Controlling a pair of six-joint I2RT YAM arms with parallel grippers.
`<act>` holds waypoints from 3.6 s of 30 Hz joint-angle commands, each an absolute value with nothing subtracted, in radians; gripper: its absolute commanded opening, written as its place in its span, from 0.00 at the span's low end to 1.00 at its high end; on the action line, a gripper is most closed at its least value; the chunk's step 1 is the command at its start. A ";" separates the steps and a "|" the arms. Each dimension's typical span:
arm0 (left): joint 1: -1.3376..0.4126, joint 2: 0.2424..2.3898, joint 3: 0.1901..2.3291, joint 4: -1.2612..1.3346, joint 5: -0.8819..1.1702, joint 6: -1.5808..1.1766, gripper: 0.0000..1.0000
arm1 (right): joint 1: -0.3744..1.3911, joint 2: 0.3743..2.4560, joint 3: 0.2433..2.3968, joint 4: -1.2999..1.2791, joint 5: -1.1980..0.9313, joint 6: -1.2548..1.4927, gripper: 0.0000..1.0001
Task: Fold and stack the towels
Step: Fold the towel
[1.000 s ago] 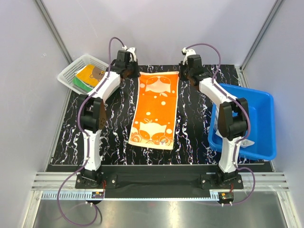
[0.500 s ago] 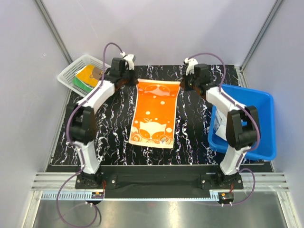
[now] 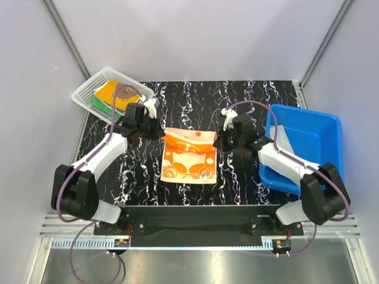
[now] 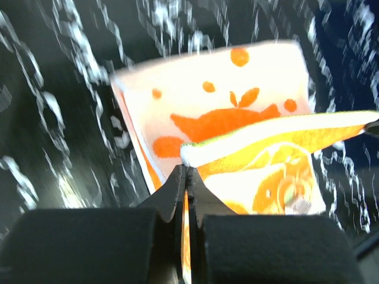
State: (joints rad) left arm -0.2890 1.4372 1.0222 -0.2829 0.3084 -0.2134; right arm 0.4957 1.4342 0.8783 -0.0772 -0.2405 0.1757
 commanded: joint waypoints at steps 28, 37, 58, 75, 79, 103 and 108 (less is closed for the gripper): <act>-0.417 1.121 0.738 -0.497 0.084 -0.453 0.48 | 0.620 1.140 0.633 -0.198 -0.226 0.436 0.34; -0.434 1.353 0.808 -0.431 0.170 -0.443 0.47 | 0.621 1.383 0.773 -0.144 -0.123 0.400 0.27; -0.488 1.456 0.713 -0.428 0.144 -0.469 0.19 | 0.634 1.361 0.667 -0.173 -0.107 0.583 0.28; -0.495 1.417 0.758 -0.537 0.103 -0.525 0.00 | 0.632 1.373 0.638 -0.173 -0.078 0.618 0.32; -0.497 1.451 0.770 -0.552 0.068 -0.515 0.11 | 0.640 1.374 0.635 -0.192 -0.080 0.653 0.40; -0.500 1.451 0.739 -0.523 0.160 -0.523 0.16 | 0.686 1.413 0.572 -0.087 -0.089 0.730 0.36; -0.499 1.437 0.791 -0.593 0.123 -0.508 0.00 | 0.686 1.420 0.580 -0.094 -0.074 0.726 0.36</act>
